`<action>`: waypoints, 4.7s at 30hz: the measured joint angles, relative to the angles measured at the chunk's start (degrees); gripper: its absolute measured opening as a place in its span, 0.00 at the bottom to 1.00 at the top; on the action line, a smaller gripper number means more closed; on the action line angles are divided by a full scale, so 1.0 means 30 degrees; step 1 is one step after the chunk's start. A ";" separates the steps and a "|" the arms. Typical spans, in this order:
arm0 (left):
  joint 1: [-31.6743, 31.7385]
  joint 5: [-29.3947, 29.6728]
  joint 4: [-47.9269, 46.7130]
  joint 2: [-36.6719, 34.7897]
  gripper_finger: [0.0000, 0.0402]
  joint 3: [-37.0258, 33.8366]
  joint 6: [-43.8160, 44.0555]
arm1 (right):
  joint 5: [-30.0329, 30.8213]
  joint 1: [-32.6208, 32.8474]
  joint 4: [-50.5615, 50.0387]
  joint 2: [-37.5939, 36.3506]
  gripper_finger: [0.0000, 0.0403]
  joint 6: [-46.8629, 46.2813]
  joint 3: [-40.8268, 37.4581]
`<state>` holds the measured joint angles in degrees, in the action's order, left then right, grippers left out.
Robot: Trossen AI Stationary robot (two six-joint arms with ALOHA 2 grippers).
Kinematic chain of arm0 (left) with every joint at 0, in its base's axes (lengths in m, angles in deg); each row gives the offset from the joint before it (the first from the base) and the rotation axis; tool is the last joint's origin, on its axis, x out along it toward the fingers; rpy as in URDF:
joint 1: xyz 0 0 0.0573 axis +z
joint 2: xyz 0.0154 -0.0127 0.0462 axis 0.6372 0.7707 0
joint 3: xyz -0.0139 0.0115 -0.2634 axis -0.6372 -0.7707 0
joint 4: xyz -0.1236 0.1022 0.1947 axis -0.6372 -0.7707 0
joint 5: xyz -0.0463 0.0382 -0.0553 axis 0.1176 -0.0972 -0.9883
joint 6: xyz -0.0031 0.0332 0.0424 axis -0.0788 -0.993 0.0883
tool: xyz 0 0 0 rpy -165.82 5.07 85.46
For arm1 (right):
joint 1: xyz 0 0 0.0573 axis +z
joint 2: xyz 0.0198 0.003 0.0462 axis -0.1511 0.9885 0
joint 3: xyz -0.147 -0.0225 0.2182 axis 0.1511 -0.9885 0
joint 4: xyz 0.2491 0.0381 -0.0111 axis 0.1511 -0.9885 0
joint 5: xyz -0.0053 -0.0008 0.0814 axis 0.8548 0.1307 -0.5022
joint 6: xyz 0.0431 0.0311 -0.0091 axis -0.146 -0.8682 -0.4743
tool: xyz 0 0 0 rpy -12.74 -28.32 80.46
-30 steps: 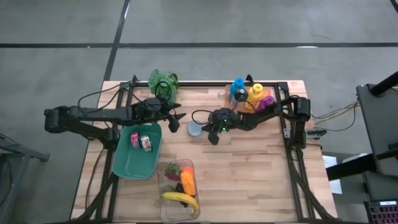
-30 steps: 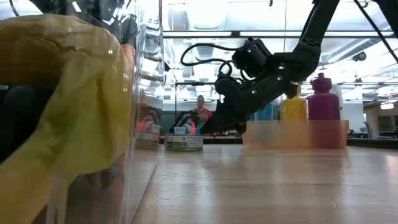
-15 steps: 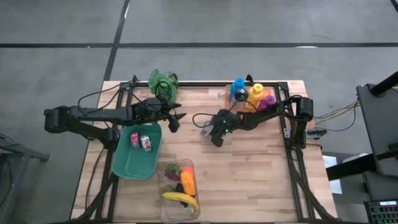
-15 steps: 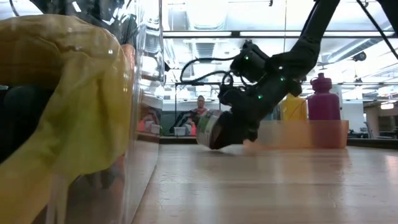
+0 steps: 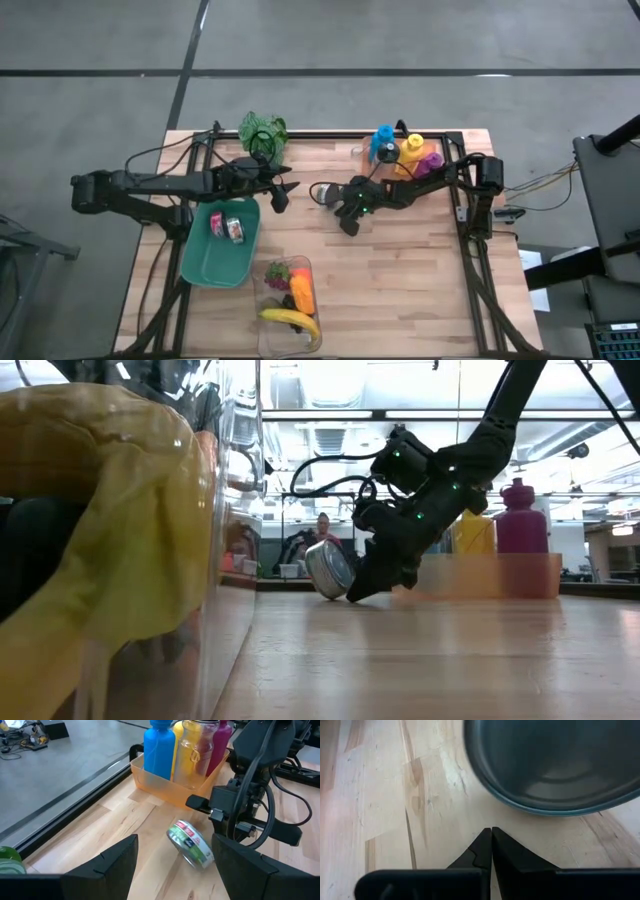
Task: Pick & Place Food Item
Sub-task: Put the green tuna can into the blue bin
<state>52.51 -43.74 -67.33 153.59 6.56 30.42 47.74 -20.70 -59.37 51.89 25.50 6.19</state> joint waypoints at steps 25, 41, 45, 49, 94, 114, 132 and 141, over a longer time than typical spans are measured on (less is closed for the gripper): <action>0.0007 0.0000 -0.0013 0.0000 0.65 0.0000 -0.0007 | 0.4510 -0.0051 0.4184 0.0000 0.03 -0.0425 -0.0029; 0.0007 0.0000 -0.0013 0.0000 0.65 0.0000 -0.0080 | 0.4571 -0.0138 0.4686 -0.0015 0.03 -0.0432 0.0007; 0.0005 0.0000 -0.0007 0.0000 0.65 0.0000 -0.0080 | 0.4848 -0.0124 0.4553 0.0056 0.03 -0.0485 0.0030; 0.0007 0.0000 -0.0014 0.0000 0.65 0.0000 -0.0080 | 0.5078 -0.0138 0.4546 0.0451 0.03 -0.0494 0.0189; 0.0007 0.0000 -0.0168 -0.0007 0.65 0.0000 -0.0015 | 0.3998 -0.0124 0.1615 0.0425 0.03 -0.1354 0.0379; 0.0000 0.0000 -0.0488 0.0000 0.65 0.0000 0.0138 | 0.2400 0.1959 0.1812 -0.5654 0.03 0.1252 -0.0599; 0.0000 0.0000 -0.0451 -0.0007 0.65 0.0000 0.0168 | 0.2532 0.2251 1.0119 -1.7587 0.03 0.1724 -1.1875; 0.0000 -0.0007 -0.0430 -0.0007 0.65 0.0000 0.0510 | 0.0084 0.2251 1.0082 -2.1313 0.03 0.2142 -1.4395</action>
<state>52.51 -43.76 -68.62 153.57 6.56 31.95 47.99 -13.95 -29.12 -12.05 31.92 -36.99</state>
